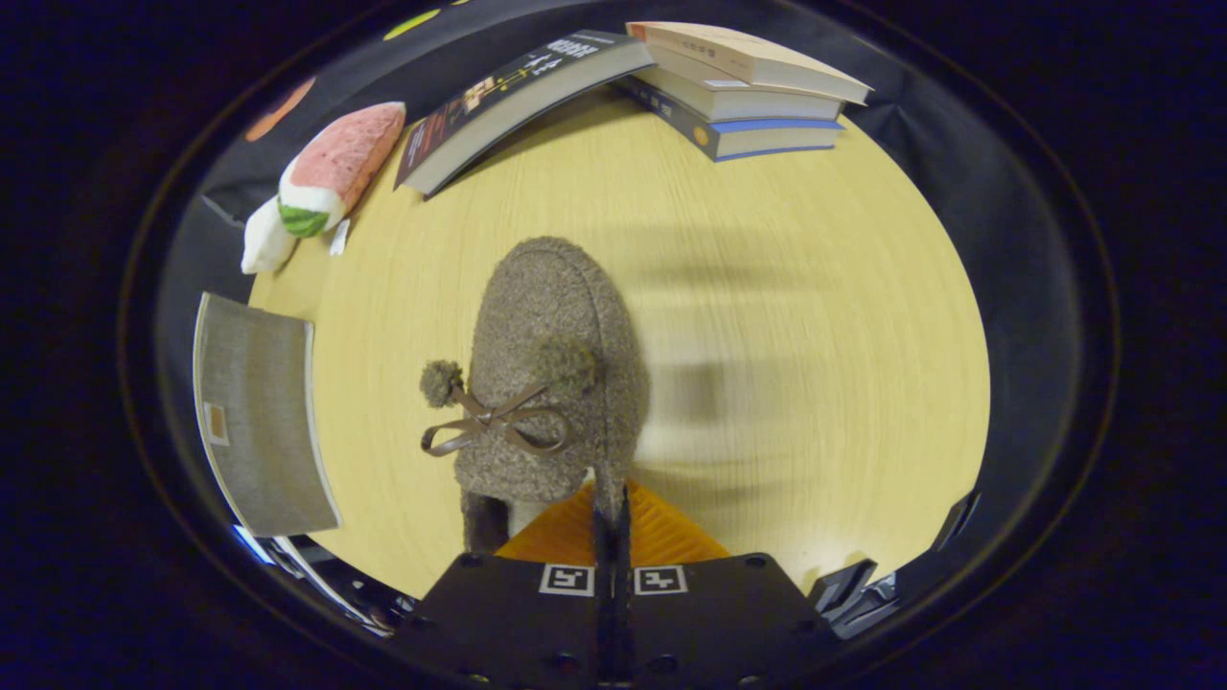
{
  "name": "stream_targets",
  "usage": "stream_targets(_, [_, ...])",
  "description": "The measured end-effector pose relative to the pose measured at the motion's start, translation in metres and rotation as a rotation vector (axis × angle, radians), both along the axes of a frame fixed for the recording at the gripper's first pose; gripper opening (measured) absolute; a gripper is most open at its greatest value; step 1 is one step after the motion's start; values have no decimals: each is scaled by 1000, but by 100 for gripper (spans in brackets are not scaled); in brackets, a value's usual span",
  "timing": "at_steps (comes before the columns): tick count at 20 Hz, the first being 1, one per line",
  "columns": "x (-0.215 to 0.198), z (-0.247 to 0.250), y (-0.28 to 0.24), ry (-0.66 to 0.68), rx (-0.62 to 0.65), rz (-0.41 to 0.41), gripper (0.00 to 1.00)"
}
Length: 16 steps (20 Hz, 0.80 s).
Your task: Open the storage box then place both shoes into the box .Put the left shoe in first, then the right shoe, with the right side of both shoes facing outward in a uniform manner.
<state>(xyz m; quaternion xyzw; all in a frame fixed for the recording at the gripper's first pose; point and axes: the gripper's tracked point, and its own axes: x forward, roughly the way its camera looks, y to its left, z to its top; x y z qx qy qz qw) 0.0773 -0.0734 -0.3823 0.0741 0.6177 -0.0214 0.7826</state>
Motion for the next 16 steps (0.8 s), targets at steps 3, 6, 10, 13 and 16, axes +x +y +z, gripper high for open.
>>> stream_targets(3, [-8,8,4,25,63,-45,1])
stream_targets(6, [-20,30,14,39,106,-65,0])
stream_targets(10, [-31,73,36,40,140,-49,0])
stream_targets(13, [-30,111,61,12,159,-27,1])
stream_targets(16, [-29,146,94,-22,142,30,1])
